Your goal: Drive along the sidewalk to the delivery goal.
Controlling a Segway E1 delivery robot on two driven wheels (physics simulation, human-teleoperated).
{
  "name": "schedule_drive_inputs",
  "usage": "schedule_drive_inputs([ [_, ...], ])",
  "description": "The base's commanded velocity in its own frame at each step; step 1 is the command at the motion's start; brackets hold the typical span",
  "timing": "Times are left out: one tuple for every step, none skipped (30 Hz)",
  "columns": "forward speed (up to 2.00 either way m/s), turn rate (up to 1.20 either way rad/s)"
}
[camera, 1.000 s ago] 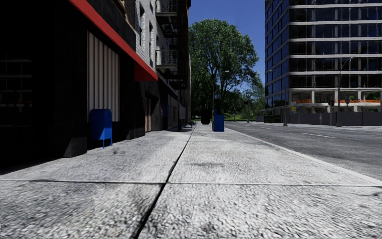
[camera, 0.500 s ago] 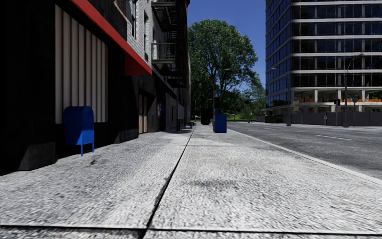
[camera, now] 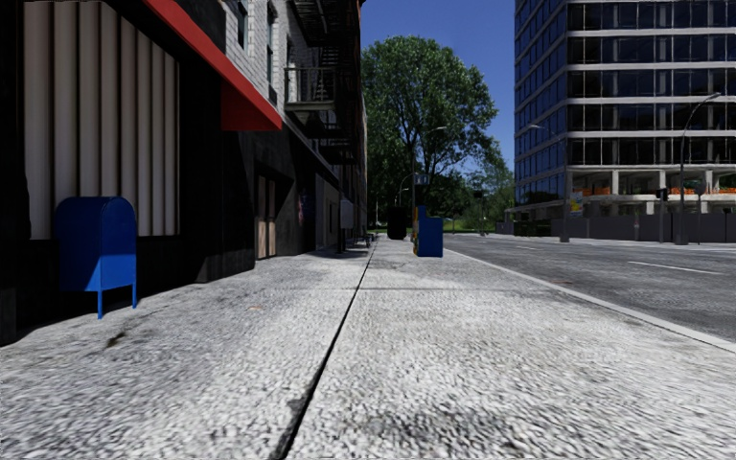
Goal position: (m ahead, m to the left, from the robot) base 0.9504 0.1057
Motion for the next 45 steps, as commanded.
schedule_drive_inputs([
  [1.11, 0.0],
  [1.11, 0.0],
  [1.11, 0.0],
  [1.11, 0.0],
  [1.11, 0.0],
  [1.11, 0.0],
  [1.11, 0.0],
  [1.11, 0.0],
  [1.11, 0.0],
  [1.11, 0.0],
  [1.11, 0.0],
  [1.11, 0.0],
  [1.11, 0.0],
  [1.11, 0.0],
  [1.11, 0.0],
  [1.11, 0.0],
  [1.11, 0.0],
  [1.11, 0.0],
  [1.1, 0.0],
  [1.1, 0.0],
  [0.75, 0.0],
  [0.02, 0.0],
  [0.0, 0.0],
  [0.0, 0.0],
  [0.0, 0.0],
  [0.0, 0.0],
  [0.0, 0.0],
  [0.0, 0.0],
  [0.0, 0.0],
  [0.0, 0.0],
  [0.0, 0.0],
  [0.0, 0.0],
  [0.0, 0.0],
  [0.0, 0.0],
  [0.0, 0.0],
  [0.0, 0.0],
  [0.0, 0.0],
  [0.0, 0.0],
  [0.0, 0.0],
  [0.0, 0.0],
  [0.0, 0.0],
  [0.0, 0.0],
  [0.0, 0.0],
  [0.0, 0.0],
  [0.0, 0.0],
])
